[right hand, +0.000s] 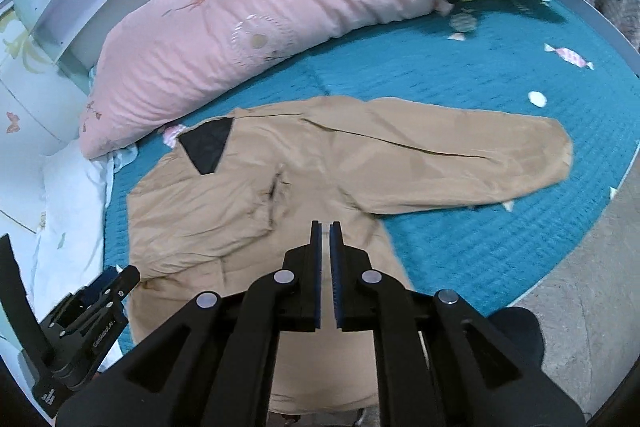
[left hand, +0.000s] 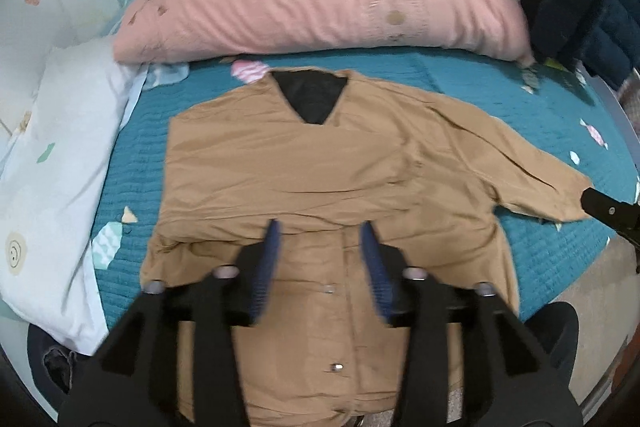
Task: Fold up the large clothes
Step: 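Reach the right tool to the other sleeve cuff and grasp it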
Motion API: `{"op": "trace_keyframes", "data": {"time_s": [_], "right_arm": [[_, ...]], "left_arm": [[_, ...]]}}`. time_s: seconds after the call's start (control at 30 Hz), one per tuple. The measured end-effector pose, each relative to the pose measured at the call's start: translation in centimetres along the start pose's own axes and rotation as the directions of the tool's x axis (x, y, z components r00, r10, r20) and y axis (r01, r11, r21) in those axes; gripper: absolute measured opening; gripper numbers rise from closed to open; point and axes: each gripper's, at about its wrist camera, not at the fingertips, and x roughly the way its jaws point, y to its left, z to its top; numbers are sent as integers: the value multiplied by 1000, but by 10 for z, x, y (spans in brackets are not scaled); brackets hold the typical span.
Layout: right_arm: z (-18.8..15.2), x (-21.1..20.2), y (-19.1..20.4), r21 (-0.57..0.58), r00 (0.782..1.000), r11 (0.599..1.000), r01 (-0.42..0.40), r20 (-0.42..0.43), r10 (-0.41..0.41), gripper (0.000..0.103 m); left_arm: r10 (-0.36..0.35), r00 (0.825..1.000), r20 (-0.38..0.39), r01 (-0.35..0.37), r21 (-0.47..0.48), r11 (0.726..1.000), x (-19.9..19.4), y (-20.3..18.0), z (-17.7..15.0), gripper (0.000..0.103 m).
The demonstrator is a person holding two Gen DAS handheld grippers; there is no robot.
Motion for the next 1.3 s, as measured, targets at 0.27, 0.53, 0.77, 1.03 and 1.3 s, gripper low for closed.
{"op": "trace_keyframes", "data": {"time_s": [0.27, 0.53, 0.77, 1.03, 1.3], "right_arm": [[0, -21, -73, 182, 997, 983, 37, 67, -49, 92], [14, -12, -146, 287, 987, 948, 136, 45, -155, 92], [37, 7, -199, 319, 974, 923, 214, 4, -227, 92], [69, 40, -257, 369, 959, 887, 277, -58, -276, 92], [87, 77, -302, 407, 946, 853, 325, -134, -297, 92]], "left_arm": [[-10, 1000, 15, 9, 57, 998, -7, -53, 4, 80], [-14, 1000, -17, 16, 145, 989, 10, -96, 17, 80], [-44, 997, -71, 53, 132, 990, 49, -117, 36, 80], [-132, 974, -187, 144, 52, 988, 110, -131, 64, 54], [-272, 930, -249, 257, -90, 962, 161, -130, 86, 12]]}}
